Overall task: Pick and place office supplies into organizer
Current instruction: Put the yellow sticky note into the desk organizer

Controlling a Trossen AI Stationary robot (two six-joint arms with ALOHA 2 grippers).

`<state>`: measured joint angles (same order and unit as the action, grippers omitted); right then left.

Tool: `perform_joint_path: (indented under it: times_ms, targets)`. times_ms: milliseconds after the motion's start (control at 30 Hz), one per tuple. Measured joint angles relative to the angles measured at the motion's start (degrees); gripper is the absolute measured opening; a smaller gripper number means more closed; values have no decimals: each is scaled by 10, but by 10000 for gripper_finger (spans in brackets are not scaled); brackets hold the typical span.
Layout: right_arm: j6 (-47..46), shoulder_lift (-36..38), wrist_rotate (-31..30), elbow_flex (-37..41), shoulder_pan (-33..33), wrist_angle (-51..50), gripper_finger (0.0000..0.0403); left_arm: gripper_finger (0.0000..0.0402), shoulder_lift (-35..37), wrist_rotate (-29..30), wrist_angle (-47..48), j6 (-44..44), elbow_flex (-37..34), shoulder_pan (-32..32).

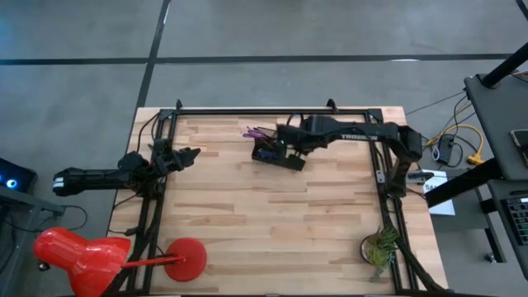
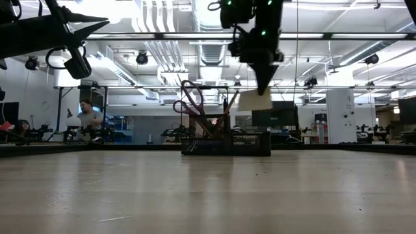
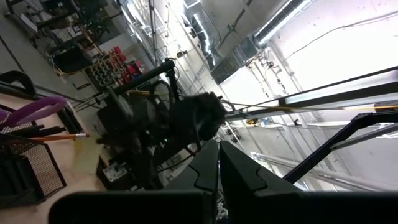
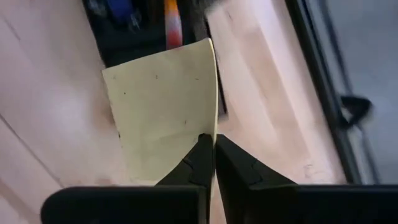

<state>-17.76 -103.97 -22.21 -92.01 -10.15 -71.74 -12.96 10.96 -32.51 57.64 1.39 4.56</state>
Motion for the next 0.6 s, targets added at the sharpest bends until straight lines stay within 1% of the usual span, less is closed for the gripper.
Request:
perform_joint_path:
  times_ms: [133, 300, 367, 500, 600]
  targets:
    - [43, -24, 43, 3, -34, 70, 8, 0, 0, 0, 0, 0, 0, 0]
    - [87, -70, 48, 3, -61, 76, 8, 0, 3, 0, 0, 0, 0, 0]
    - [104, -86, 60, 3, -68, 81, 8, 0, 4, 0, -1, 0, 0, 0]
    - [108, -112, 77, 3, -74, 118, 8, 0, 8, 0, -1, 0, 0, 0]
    - [109, -117, 88, 4, -75, 133, 8, 0, 10, 0, 1, 0, 0, 0]
